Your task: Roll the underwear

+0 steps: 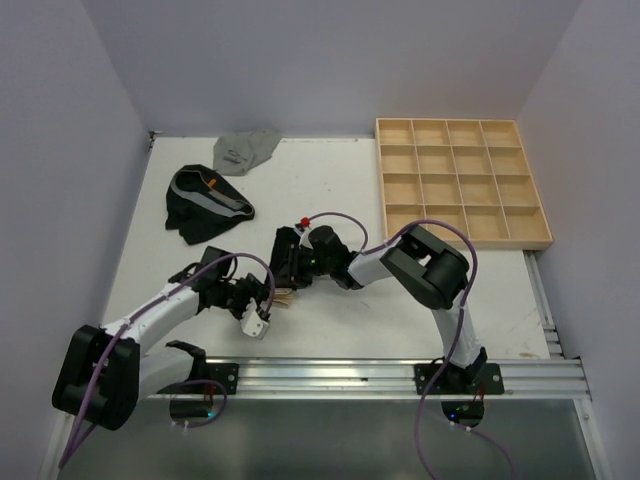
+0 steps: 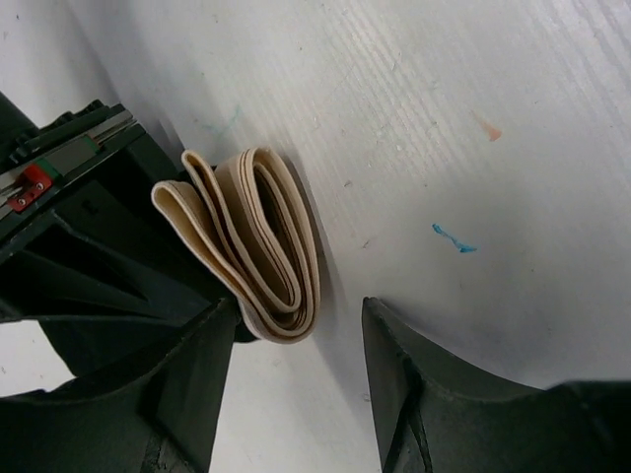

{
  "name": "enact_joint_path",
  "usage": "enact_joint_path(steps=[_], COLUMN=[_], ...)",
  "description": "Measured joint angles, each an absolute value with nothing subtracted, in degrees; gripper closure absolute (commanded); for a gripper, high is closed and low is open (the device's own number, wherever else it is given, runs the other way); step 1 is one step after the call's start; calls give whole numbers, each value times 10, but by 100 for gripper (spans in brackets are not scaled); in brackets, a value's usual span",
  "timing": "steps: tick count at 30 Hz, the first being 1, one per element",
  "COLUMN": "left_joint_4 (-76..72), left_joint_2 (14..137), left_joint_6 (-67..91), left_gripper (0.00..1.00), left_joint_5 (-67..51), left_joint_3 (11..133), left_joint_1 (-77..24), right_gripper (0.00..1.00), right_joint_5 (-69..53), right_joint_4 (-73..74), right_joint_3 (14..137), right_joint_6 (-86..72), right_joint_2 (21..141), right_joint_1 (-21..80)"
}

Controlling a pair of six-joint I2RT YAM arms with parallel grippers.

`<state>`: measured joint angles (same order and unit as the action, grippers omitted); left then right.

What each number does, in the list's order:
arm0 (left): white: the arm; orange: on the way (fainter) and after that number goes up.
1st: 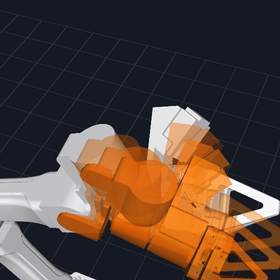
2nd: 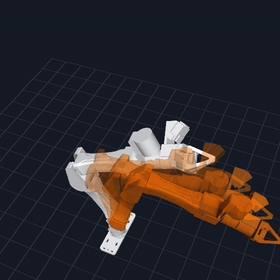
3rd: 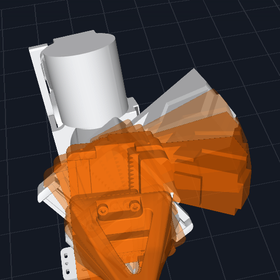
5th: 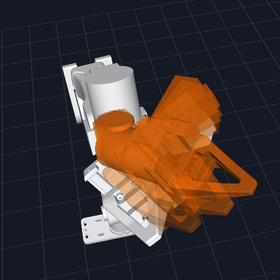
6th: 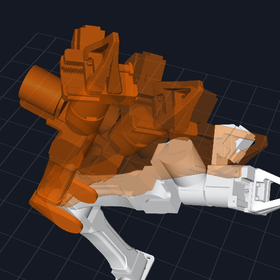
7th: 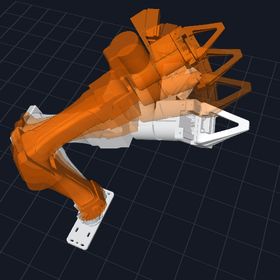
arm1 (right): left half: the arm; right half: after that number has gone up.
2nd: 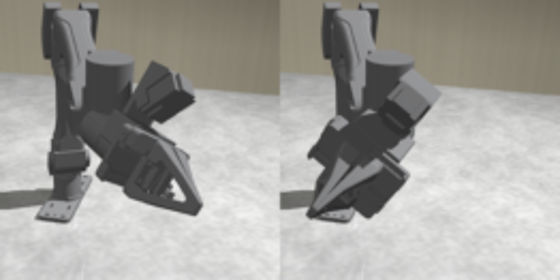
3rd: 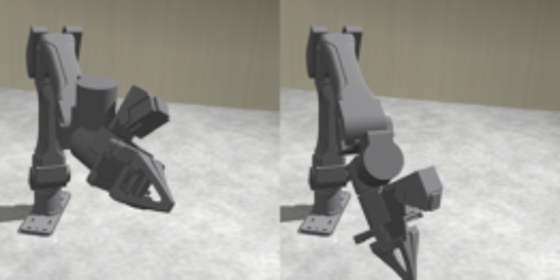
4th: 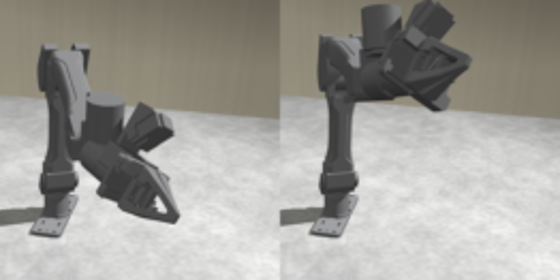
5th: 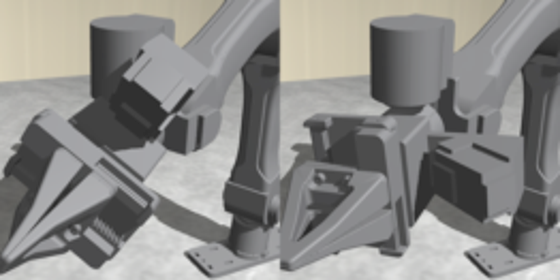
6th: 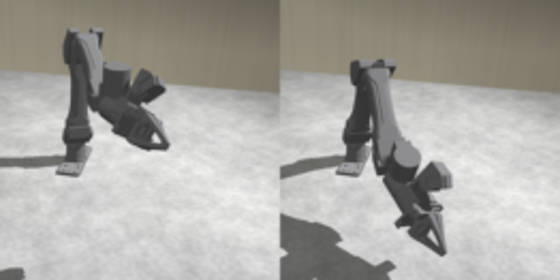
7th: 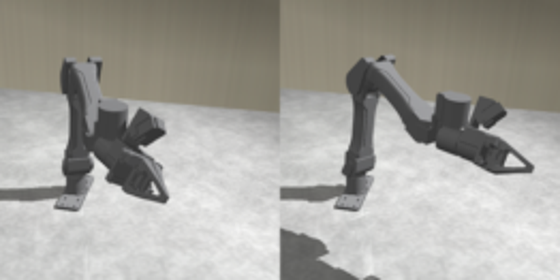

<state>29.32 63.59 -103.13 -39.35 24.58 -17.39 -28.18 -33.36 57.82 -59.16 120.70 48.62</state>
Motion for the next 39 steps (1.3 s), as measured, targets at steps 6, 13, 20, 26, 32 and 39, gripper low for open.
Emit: enact_joint_path(steps=[6,13,20,26,32,39], left_joint_4=[246,182,196,301,417,579], left_joint_2=[663,675,675,707,813,1035], left_joint_6=[-1025,-1027,-1015,-952,-884,-850], left_gripper=[51,74,92,100,100,100], left_joint_5=[-383,-374,-359,-358,-388,-467], left_joint_3=[244,222,231,310,434,630], left_joint_1=[-200,-209,-215,-215,-213,-175], right_gripper=[75,67,43,32,35,42], right_joint_5=[-283,-289,-288,-256,-203,-192], right_joint_4=[-344,-356,-303,-171,-80,-36], right_joint_3=[578,578,574,570,550,488], right_joint_6=[-592,-591,-553,-457,-337,-230], right_joint_2=[1213,1216,1167,1032,844,772], right_joint_1=[486,485,476,423,377,405])
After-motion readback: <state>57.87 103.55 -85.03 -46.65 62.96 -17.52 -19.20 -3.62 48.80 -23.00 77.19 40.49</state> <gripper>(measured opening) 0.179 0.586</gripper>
